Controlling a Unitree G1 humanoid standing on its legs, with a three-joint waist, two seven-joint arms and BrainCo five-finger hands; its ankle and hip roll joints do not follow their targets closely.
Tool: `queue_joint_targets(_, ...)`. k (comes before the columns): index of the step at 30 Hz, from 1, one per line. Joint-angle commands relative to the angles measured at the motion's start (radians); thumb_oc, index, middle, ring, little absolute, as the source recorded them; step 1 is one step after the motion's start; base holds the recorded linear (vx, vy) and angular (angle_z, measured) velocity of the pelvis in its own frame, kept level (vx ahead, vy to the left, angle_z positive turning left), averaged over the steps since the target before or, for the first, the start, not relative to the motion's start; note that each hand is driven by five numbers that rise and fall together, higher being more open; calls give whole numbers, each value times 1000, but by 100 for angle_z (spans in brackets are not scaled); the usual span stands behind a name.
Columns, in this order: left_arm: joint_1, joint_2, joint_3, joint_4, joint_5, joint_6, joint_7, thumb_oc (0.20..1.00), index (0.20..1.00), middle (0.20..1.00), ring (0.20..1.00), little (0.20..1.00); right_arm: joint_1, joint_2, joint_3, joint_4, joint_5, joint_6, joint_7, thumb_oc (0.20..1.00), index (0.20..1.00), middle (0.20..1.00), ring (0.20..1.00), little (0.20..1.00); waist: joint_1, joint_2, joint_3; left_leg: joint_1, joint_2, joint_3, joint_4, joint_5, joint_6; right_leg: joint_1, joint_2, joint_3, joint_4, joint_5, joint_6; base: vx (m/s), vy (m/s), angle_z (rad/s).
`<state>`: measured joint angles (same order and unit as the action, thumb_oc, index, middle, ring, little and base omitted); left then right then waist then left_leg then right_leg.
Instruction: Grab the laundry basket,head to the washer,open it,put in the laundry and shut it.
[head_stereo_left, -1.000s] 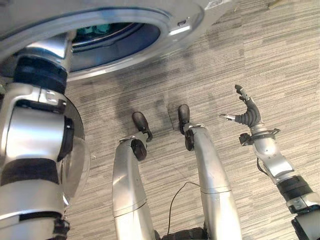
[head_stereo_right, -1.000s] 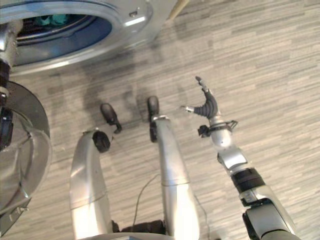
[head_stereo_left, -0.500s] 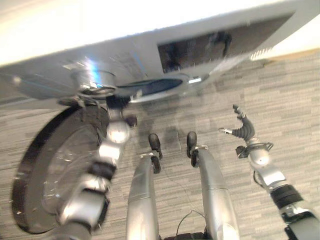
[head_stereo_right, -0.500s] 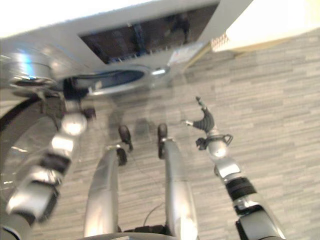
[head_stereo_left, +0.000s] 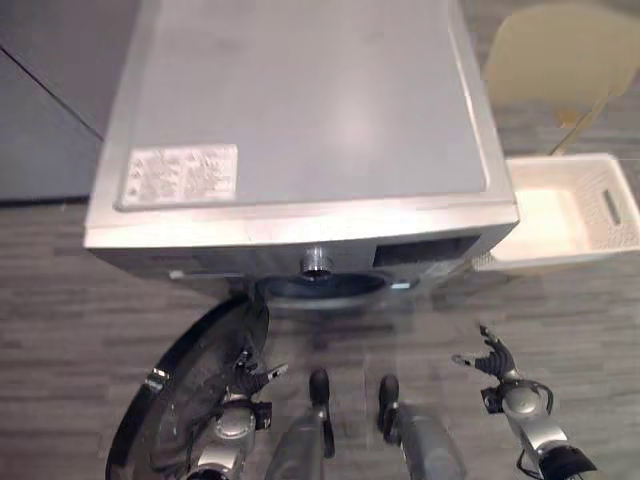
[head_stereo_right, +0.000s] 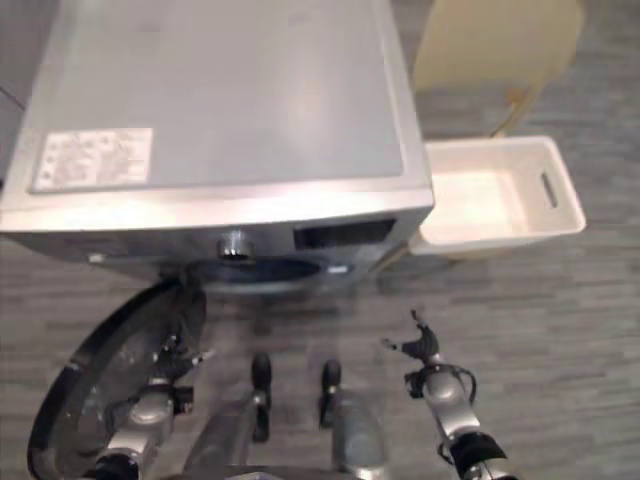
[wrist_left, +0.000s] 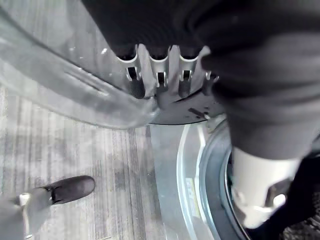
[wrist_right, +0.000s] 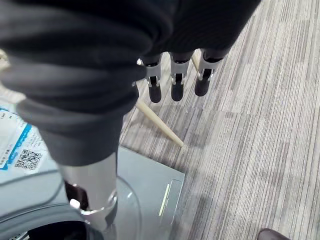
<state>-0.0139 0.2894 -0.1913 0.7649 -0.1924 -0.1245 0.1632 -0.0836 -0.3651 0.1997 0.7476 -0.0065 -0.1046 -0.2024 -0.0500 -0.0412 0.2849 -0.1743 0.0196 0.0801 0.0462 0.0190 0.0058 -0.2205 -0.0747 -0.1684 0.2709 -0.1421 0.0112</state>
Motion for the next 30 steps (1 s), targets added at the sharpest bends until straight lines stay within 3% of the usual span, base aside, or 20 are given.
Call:
queue_joint_targets(1,19,11,25,9,86,-14,7,1000,1000,1000,1000,1000,32,9,-18,16,-56,3,8,1000,1000,1000,1000,1000,1,-12,-61,57,-15,30,-35,-72,-1,56,-61,5,-205,144,129,-39,126,-26)
queue_joint_targets(4,7,23,22,16,100,-16,14,1000,1000,1000,1000,1000,30,17,-12,37,-60,8,6,1000,1000,1000,1000,1000,-1,-12,-59,75,-11,33,-63,-51,1,45,-55,28,-179,153,144,-160,54,-18)
queue_joint_targets(5,-20,39,12,7,115,-15,24,1000,1000,1000,1000,1000,28,25,-7,48,-51,9,6,1000,1000,1000,1000,1000,-3,-3,-39,53,0,22,-54,-24,6,31,-17,76,-83,96,140,-212,21,-3)
queue_joint_targets(6,-20,39,12,7,115,-15,24,1000,1000,1000,1000,1000,28,25,-7,48,-51,9,6,1000,1000,1000,1000,1000,-2,-3,-42,50,0,22,-53,-23,6,28,-17,77,-83,98,140,-304,30,14)
queue_joint_targets(8,-30,48,14,-3,118,-15,27,1000,1000,1000,1000,1000,37,39,-4,64,-44,3,10,1000,1000,1000,1000,1000,11,14,-57,36,20,18,-80,22,-1,73,24,100,67,3,117,-239,-20,18)
queue_joint_targets(9,-30,48,14,-3,118,-15,27,1000,1000,1000,1000,1000,37,39,-4,64,-44,3,10,1000,1000,1000,1000,1000,11,14,-57,36,20,18,-80,22,-1,73,24,100,67,3,117,-302,-122,17)
queue_joint_targets(10,-25,50,19,-20,108,-16,27,1000,1000,1000,1000,1000,45,49,-4,58,-43,3,14,1000,1000,1000,1000,1000,33,13,-81,16,26,11,-99,57,-12,118,33,102,102,-12,111,-155,-93,30)
queue_joint_targets(12,-16,50,21,-36,106,-16,30,1000,1000,1000,1000,1000,53,52,-4,49,-45,3,13,1000,1000,1000,1000,1000,44,8,-89,1,25,14,-100,71,-16,155,39,108,81,-26,107,-239,-148,32)
queue_joint_targets(13,-7,47,25,-54,99,-17,37,1000,1000,1000,1000,1000,47,53,-3,45,-38,5,11,1000,1000,1000,1000,1000,64,2,-88,-29,26,8,-95,97,-24,202,49,109,29,-66,87,-418,-285,20)
queue_joint_targets(14,-2,45,30,-78,95,-18,42,1000,1000,1000,1000,1000,45,53,-1,43,-24,2,8,1000,1000,1000,1000,1000,90,0,-95,-90,30,11,-110,153,-55,239,74,119,-109,-104,54,-313,-230,12)
queue_joint_targets(15,-2,46,30,-78,95,-18,42,1000,1000,1000,1000,1000,45,53,-1,43,-24,2,8,1000,1000,1000,1000,1000,89,0,-96,-91,30,11,-110,154,-55,240,74,118,-113,-103,54,-313,-220,7)
queue_joint_targets(17,-1,24,38,-84,88,-15,54,1000,1000,1000,1000,1000,27,36,0,59,-17,3,-1,1000,1000,1000,1000,1000,97,26,-74,-150,40,4,-114,212,-114,219,120,114,-172,-82,28,-359,-192,11)
queue_joint_targets(20,4,15,40,-105,73,-19,47,1000,1000,1000,1000,1000,27,24,-8,60,-11,5,-9,1000,1000,1000,1000,1000,90,24,-59,-162,29,14,-83,175,-109,217,106,81,-211,-50,27,-332,-85,58)
queue_joint_targets(22,22,38,35,-143,118,-26,36,1000,1000,1000,1000,1000,34,15,-13,65,-17,2,0,1000,1000,1000,1000,1000,73,-6,-61,-122,16,-22,54,55,-71,204,47,45,-251,8,48,-361,-1,48)
queue_joint_targets(25,25,50,34,-169,139,-24,34,1000,1000,1000,1000,1000,40,12,-16,69,-26,1,3,1000,1000,1000,1000,1000,62,-11,-72,-89,28,-25,83,13,-66,197,30,28,-258,17,54,-84,55,22)
queue_joint_targets(26,22,68,37,-191,167,-22,43,1000,1000,1000,1000,1000,46,10,-29,85,-25,-2,4,1000,1000,1000,1000,1000,47,-5,-91,-35,55,-16,68,-3,-65,190,24,10,-261,13,56,-23,137,24)
queue_joint_targets(30,-12,97,46,-206,213,-21,82,1000,1000,1000,1000,1000,60,10,-47,100,-16,-5,5,1000,1000,1000,1000,1000,32,10,-113,10,54,-26,-8,7,-68,196,19,-12,-255,12,62,54,107,49)
